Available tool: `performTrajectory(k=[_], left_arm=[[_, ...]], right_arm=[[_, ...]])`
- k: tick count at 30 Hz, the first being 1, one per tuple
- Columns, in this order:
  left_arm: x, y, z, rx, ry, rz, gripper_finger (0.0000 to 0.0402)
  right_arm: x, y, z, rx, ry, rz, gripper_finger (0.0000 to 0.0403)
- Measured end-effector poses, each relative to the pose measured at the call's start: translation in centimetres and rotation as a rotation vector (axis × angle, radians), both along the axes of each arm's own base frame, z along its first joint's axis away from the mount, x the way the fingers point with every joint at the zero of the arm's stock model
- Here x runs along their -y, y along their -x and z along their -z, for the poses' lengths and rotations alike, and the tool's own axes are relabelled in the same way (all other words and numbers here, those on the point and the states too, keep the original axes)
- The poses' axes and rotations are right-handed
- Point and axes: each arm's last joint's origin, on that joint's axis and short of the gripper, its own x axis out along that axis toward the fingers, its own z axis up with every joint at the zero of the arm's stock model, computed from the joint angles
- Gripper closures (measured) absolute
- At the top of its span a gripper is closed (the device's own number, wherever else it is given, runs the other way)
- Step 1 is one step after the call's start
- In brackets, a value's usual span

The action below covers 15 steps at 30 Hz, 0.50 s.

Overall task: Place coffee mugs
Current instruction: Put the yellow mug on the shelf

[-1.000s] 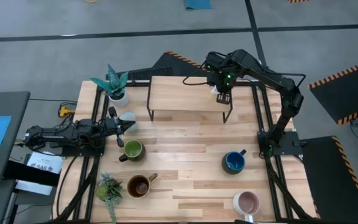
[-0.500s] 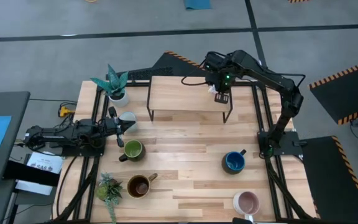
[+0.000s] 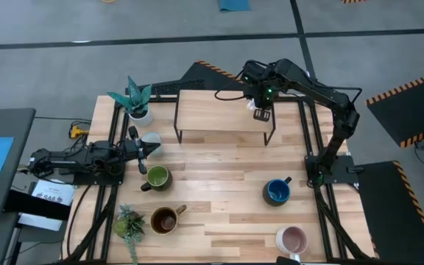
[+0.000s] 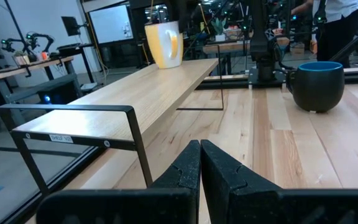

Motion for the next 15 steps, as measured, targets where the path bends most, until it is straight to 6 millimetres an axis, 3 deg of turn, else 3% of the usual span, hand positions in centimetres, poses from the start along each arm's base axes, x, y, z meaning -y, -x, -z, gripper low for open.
performTrajectory(k=[15], left_arm=[[0.0, 0.0, 0.01, 0.0, 0.0, 0.0, 0.0401]], right_arm=[[0.12, 0.29, -0.24, -0.041, 0.069, -0.01, 0.0234]])
